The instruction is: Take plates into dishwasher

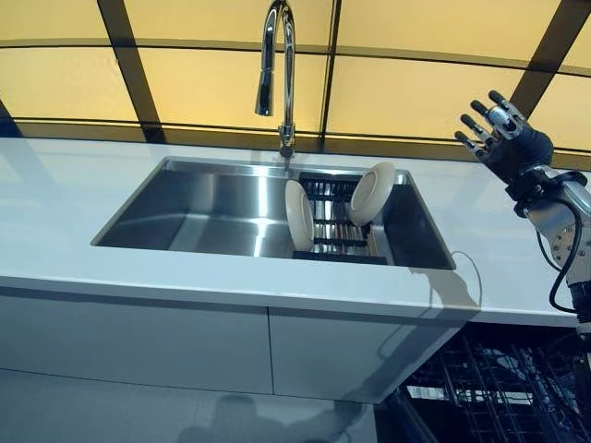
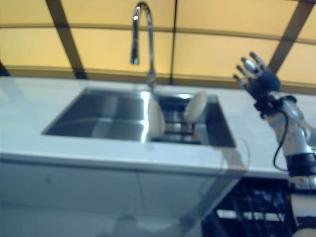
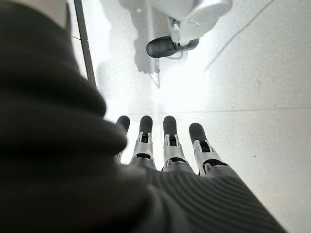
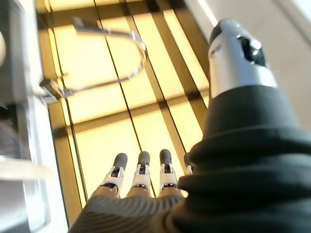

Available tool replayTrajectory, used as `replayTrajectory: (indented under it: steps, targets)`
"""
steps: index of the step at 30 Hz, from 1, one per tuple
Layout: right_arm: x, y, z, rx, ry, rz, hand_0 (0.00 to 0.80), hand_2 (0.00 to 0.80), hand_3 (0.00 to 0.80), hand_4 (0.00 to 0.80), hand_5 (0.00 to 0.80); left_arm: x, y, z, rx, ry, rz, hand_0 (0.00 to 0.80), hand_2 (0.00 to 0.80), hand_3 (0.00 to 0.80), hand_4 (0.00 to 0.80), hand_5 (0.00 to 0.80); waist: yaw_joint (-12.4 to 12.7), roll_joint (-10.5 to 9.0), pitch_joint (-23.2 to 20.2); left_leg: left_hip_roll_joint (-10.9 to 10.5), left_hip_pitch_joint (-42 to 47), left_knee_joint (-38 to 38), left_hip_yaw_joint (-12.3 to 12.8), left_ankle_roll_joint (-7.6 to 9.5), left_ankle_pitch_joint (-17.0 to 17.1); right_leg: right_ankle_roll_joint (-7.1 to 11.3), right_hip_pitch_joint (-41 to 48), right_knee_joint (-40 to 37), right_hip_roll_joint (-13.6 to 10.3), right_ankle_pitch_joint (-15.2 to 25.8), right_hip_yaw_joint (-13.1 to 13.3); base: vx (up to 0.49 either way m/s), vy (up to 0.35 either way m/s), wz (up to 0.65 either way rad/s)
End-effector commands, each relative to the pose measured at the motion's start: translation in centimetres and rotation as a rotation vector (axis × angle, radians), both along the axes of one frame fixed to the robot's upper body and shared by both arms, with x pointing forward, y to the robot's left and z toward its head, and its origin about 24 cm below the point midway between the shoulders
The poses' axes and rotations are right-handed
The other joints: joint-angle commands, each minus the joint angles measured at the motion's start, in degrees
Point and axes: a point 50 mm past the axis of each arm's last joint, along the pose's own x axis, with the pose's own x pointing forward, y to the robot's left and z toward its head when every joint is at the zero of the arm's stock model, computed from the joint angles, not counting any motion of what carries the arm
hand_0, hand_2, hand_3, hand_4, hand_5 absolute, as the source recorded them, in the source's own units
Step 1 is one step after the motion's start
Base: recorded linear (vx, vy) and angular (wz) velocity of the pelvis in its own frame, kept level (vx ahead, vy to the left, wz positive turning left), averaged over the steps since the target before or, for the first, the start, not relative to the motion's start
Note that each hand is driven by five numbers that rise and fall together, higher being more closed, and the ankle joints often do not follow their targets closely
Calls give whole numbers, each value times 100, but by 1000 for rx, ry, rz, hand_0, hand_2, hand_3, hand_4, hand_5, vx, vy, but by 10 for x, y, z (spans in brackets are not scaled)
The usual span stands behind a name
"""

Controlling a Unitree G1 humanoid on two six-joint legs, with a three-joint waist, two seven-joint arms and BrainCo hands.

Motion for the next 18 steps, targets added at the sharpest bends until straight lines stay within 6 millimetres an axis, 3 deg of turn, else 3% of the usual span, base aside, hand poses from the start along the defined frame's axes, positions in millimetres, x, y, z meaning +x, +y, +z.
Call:
replayTrajectory:
  steps: [1, 9, 18]
  targets:
    - [3, -1, 48, -38, -103, -88, 0, 0, 0, 0, 0, -1, 9, 1, 47, 48, -6, 0, 0, 0, 0, 0, 169, -187, -66, -203, 19, 5, -64, 290, -617, 249, 223, 41, -107, -557, -213, 73, 6, 3]
    - [15, 4, 43, -142, 26, -203, 0, 0, 0, 0, 0, -15, 12, 0, 90, 65, -2, 0, 0, 0, 0, 0, 365, -211, 33, -231, -218, 5, -190, 222, -476, 272, 104, 19, -139, -501, -391, 79, 4, 9]
    - [19, 22, 59, -223, 7, -269, 0, 0, 0, 0, 0, 6, 12, 4, 94, -22, 6, 0, 0, 0, 0, 0, 440, -119, 489, -260, -726, 5, -270, 234, -321, 281, -370, 19, -173, -370, -429, -41, 7, 8]
